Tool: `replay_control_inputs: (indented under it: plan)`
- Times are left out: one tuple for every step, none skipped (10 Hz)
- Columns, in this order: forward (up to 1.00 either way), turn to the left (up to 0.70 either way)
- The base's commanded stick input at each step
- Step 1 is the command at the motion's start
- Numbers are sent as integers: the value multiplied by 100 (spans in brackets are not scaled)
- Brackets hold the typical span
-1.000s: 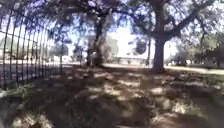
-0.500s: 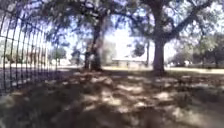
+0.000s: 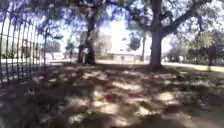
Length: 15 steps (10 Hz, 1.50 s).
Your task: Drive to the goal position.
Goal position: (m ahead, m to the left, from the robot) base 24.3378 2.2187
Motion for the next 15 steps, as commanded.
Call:
replay_control_inputs:
  plan:
    - [70, -21]
    - [70, -34]
    - [70, -35]
    - [70, -15]
    - [70, 0]
    - [70, 0]
    - [70, 0]
    - [70, -10]
    - [70, -35]
    - [70, -24]
    - [70, 0]
    - [70, 0]
    - [70, 0]
    - [70, -10]
    - [70, -25]
